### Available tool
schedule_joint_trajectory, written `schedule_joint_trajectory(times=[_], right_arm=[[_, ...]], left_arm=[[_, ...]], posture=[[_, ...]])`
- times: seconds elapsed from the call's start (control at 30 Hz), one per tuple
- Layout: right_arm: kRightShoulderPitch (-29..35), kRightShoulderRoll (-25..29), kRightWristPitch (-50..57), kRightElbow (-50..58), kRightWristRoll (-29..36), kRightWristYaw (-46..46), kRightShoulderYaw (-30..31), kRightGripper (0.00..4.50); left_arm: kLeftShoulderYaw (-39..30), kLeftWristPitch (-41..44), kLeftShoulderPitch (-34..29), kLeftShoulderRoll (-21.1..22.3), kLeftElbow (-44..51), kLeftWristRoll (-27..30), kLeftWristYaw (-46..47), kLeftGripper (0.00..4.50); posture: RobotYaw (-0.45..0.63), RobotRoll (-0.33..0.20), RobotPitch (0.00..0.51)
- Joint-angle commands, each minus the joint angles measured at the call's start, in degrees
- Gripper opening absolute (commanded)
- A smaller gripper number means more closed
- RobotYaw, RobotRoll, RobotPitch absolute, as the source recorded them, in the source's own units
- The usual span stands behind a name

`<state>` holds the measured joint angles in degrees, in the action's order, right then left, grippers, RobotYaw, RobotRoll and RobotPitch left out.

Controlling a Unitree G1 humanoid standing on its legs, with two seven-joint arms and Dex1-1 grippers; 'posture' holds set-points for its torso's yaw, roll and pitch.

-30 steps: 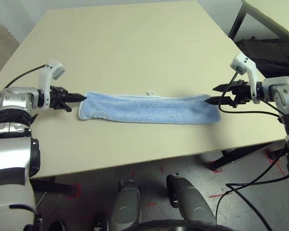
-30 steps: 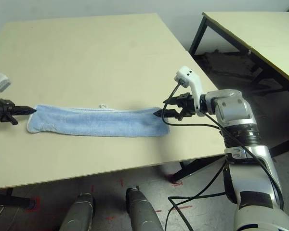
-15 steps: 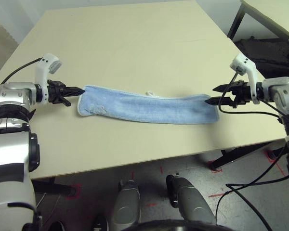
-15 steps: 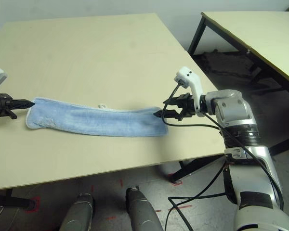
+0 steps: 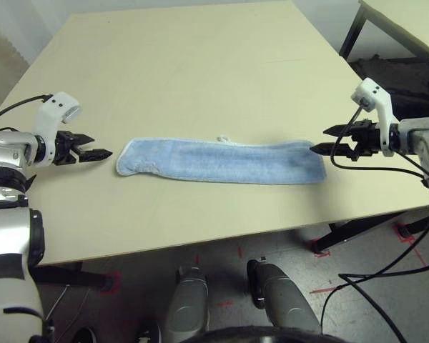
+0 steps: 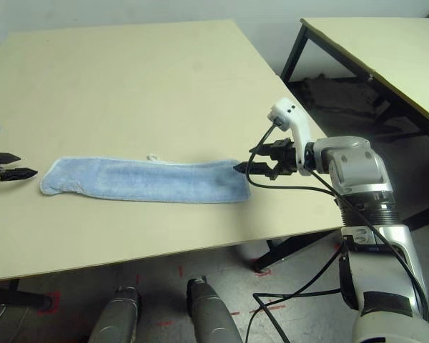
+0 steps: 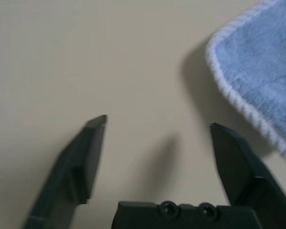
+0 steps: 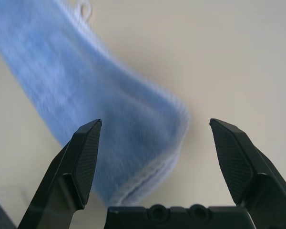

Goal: Fold the towel and set it aside.

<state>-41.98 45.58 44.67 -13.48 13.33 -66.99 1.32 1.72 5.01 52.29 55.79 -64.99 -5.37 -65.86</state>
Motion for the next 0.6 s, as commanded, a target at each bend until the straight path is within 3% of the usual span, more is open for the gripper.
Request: schedule_joint_trajectory(times=[0.03,0.07,0.2,0.33,0.43,0.5,0.6], right_arm=[[2.1,-3.9,8.0,12.1,5.4,6.7,-4.8,4.17],[3.1,-5.6,10.4,15.7,6.8,8.9,-5.9,4.00],[5.9,-13.7,17.8,25.9,11.3,18.2,-9.8,2.54],[10.8,-28.9,19.7,34.2,13.2,31.4,-11.8,1.11],[13.8,-32.9,15.9,34.3,11.1,35.4,-8.3,0.04],[15.2,-34.3,12.5,32.1,9.9,37.1,-6.1,0.00],[16.0,-35.6,7.2,28.0,8.1,38.4,-3.2,0.00]], left_arm=[[-3.4,6.2,-3.4,-1.3,11.4,5.6,-2.5,4.50],[-4.8,9.7,-5.5,-2.0,16.6,8.0,-2.8,4.50],[-10.3,24.1,-15.2,-5.4,38.3,16.3,0.6,3.25],[-14.3,34.8,-28.4,-15.4,64.8,23.2,11.9,1.83],[-14.0,38.6,-32.9,-22.5,74.9,25.5,18.9,0.84],[-12.7,38.7,-34.6,-26.3,78.0,25.4,23.1,0.08],[-10.2,37.2,-35.5,-30.8,79.5,24.0,28.5,0.03]], posture=[[0.00,0.000,0.173],[0.00,0.000,0.173],[0.00,0.000,0.174],[0.00,0.000,0.163],[0.00,0.000,0.161],[0.01,0.000,0.160],[0.01,0.000,0.159]])
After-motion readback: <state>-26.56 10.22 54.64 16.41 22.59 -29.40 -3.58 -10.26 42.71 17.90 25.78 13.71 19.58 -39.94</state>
